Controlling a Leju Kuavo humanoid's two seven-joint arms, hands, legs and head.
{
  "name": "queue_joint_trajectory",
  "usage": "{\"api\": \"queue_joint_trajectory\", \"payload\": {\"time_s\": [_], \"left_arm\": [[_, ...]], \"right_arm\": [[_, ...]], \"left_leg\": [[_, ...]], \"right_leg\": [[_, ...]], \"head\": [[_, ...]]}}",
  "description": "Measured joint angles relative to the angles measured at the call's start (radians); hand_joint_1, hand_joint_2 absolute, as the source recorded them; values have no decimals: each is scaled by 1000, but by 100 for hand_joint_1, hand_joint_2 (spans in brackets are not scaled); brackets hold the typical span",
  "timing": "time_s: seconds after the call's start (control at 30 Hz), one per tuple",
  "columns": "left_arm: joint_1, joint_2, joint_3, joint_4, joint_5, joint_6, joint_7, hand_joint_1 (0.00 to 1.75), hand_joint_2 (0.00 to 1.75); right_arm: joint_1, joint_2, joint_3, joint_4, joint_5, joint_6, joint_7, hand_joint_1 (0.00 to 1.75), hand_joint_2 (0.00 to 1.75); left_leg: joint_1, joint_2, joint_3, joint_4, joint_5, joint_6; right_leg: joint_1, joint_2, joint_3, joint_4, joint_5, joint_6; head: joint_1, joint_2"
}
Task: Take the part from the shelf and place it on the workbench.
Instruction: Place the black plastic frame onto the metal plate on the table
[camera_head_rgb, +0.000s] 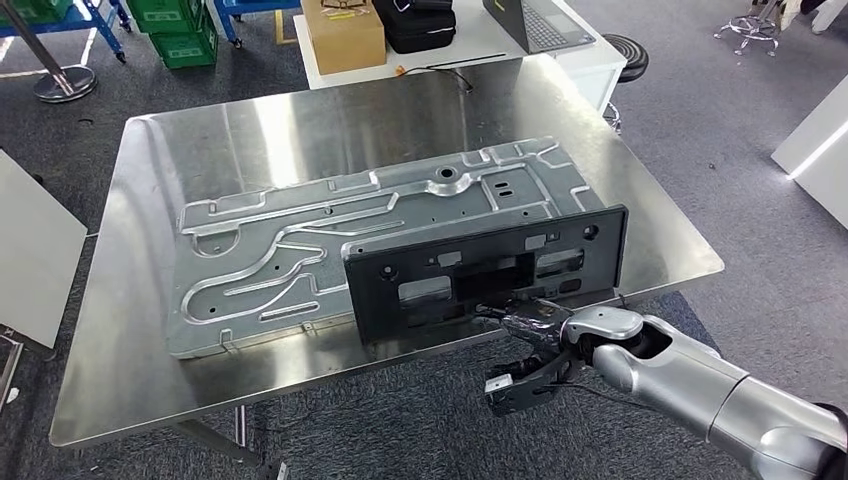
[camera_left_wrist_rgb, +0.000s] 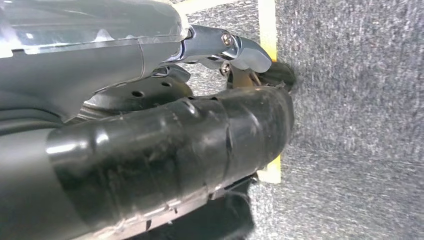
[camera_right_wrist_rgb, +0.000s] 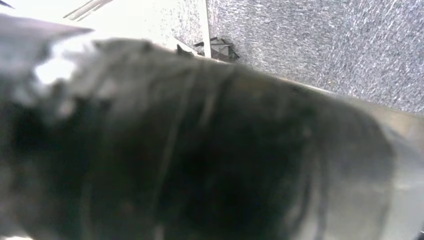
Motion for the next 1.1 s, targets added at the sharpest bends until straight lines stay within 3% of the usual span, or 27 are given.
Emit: {"api": "queue_joint_trajectory", "payload": {"time_s": [0.1,0.17,0.27,0.3,0.33,0.37,0.43,0.5,0.53,0.63,0.7,0.93,1.03,1.1], "left_arm": [[0,-2,0,0,0,-7,-8,0,0],[0,-2,0,1,0,-10,-12,0,0],[0,-2,0,1,0,-11,-15,0,0],[1,-2,0,2,0,-11,-15,0,0],[2,-1,0,2,0,-10,-14,0,0],[2,0,0,2,0,-10,-12,0,0],[2,1,0,2,0,-10,-7,0,0],[1,2,0,2,0,-10,-4,0,0],[1,2,0,2,0,-10,-3,0,0],[1,2,0,3,0,-10,-1,0,0],[1,2,0,3,0,-10,0,0,0],[1,2,0,3,0,-9,1,0,0],[1,2,1,3,0,-6,1,0,0],[2,2,6,3,0,-3,1,0,0]], "right_arm": [[-1,-1,0,0,0,-1,0,0,0],[-1,-1,0,0,0,0,0,0,0],[-2,-1,0,0,0,0,0,0,0],[-1,-1,0,0,0,0,0,0,0],[-1,-1,1,0,0,1,0,0,0],[-1,-1,1,0,0,2,0,0,0],[-2,-1,2,0,0,4,0,0,0],[-4,-2,2,1,0,4,0,0,0],[-5,-2,2,1,0,4,0,0,0],[-4,-3,2,3,-1,5,0,0,0],[-4,-3,2,3,-1,5,0,0,0],[-4,-4,3,3,0,4,0,0,0],[-18,-13,3,3,0,20,4,0,0],[-48,-26,5,-4,-3,50,12,0,0]], "left_leg": [[1,0,-6,0,0,-14],[2,-1,-17,27,-24,-27],[15,-2,-95,193,-110,-49],[22,-2,-119,243,-126,-57],[27,-2,-129,263,-123,-64],[33,-2,-120,244,-102,-71],[46,-1,-62,128,-41,-86],[50,-5,-18,36,-13,-82],[49,-7,-13,20,-14,-76],[44,-8,-15,18,-7,-59],[40,-8,-16,18,-4,-53],[37,-8,-21,19,-2,-46],[35,-8,-23,20,-3,-45],[33,-8,-25,20,-3,-44]], "right_leg": [[2,-2,5,-24,2,-11],[-5,-7,13,-41,8,-20],[-10,-12,12,-49,13,-28],[-11,-13,10,-48,13,-27],[-14,-13,7,-47,14,-25],[-19,-14,5,-44,15,-22],[-28,-12,-3,-31,14,-9],[-29,-8,-14,-13,10,8],[-27,-6,-18,-8,8,8],[-26,-3,-20,-12,15,-26],[-27,-2,-19,-17,24,-30],[-29,-1,-16,-31,35,-9],[-33,-2,-17,-33,34,23],[-35,-2,-18,-33,34,34]], "head": [[0,0],[-2,0],[-4,0],[-4,0],[-4,0],[-4,0],[-4,0],[-4,0],[-3,0],[0,0],[0,0],[0,0],[0,0],[0,0]]}}
